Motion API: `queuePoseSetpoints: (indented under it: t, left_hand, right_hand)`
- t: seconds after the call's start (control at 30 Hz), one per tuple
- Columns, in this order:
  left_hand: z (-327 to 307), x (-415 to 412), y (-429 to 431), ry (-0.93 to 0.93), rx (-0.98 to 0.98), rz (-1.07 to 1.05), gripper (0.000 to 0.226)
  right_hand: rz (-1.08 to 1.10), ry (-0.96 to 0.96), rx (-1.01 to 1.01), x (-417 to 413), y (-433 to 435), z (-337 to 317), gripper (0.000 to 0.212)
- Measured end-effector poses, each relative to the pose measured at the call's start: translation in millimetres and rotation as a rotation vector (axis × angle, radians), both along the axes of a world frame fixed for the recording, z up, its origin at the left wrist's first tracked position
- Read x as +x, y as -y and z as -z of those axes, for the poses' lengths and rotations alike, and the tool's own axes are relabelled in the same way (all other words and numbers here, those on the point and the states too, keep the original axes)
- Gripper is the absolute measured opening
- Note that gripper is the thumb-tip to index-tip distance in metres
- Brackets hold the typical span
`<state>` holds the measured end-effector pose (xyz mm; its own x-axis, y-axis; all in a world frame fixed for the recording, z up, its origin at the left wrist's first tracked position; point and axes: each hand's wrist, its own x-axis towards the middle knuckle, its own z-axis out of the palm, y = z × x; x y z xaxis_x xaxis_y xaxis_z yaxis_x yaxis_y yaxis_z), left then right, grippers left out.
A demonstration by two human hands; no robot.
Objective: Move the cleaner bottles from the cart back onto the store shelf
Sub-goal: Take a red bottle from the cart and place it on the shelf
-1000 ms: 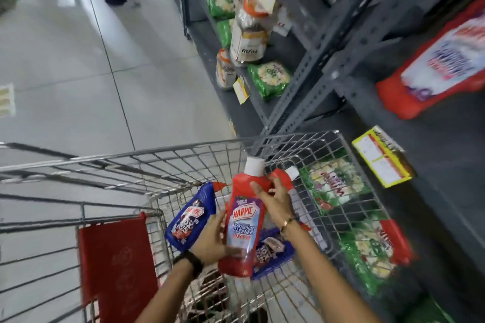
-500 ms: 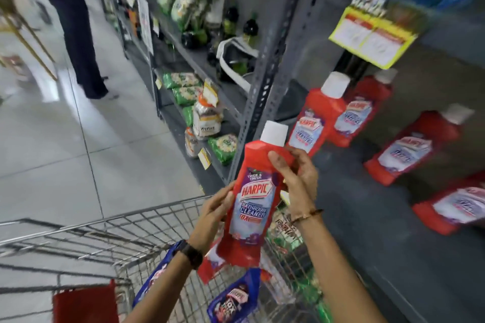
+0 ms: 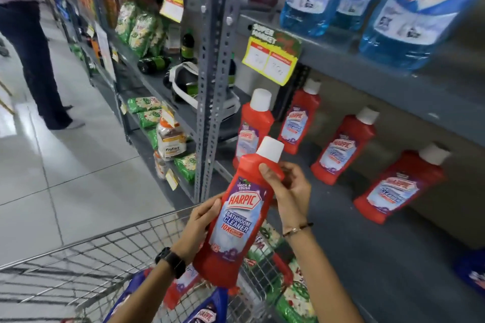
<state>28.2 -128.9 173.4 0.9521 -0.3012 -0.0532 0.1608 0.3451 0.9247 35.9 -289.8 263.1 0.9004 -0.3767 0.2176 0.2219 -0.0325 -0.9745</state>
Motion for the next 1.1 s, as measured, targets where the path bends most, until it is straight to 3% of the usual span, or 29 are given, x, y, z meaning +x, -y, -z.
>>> queuePoseSetpoints:
  t: [0.13, 0.33, 0.53, 0.67, 0.77, 0.83, 0.9, 0.97, 1.03, 1.1]
  left_hand:
    - [-18.0, 33.0, 58.9, 0.054, 0.045, 0.116, 0.030]
    - [-25.2, 76.1, 144.4, 0.126, 0.035, 0.182, 0.030]
    - [-5.3, 98.9, 178.1, 0.081, 0.025, 0.165, 0.030]
    - [-7.5, 95.7, 177.8, 0.093, 0.017, 0.143, 0.031]
    - [-11.3, 83.9, 158.9, 0.147, 0.035, 0.064, 0.028]
    - [-6.1, 76.2, 132.5, 0.169, 0.047, -0.021, 0.030]
    - [10.0, 69.5, 97.8, 0.161, 0.066, -0.122, 0.031]
    - [42.0, 65.5, 57.8, 0.064, 0.085, -0.233, 0.022]
    - [87.9, 62.4, 14.9, -0.051, 0.126, -0.338, 0.021]
    - [142.9, 56.8, -23.7, -0.182, 0.224, -0.409, 0.023]
  right_hand:
    - [0.108, 0.118, -0.055, 0.7, 50.2, -19.1, 0.027]
    - [0.143, 0.166, -0.311, 6.6, 98.1, -25.5, 0.036]
    - [0.186, 0.140, -0.325, 19.7, 117.6, -6.1, 0.039]
    - [0.220, 0.149, -0.341, 20.8, 118.7, -0.1, 0.041]
    - [0.313, 0.140, -0.356, 14.6, 108.1, 4.7, 0.055]
    - [0.528, 0.252, -0.538, 8.3, 98.0, 12.8, 0.063]
    - [0.744, 0.461, -0.652, -0.2, 79.9, 33.0, 0.054]
    - [0.731, 0.550, -0.612, -6.8, 47.4, 68.1, 0.041]
    - [0.526, 0.398, -0.594, -6.8, 6.0, 113.6, 0.033]
    - [0.286, 0.078, -0.588, -0.4, -27.9, 167.5, 0.030]
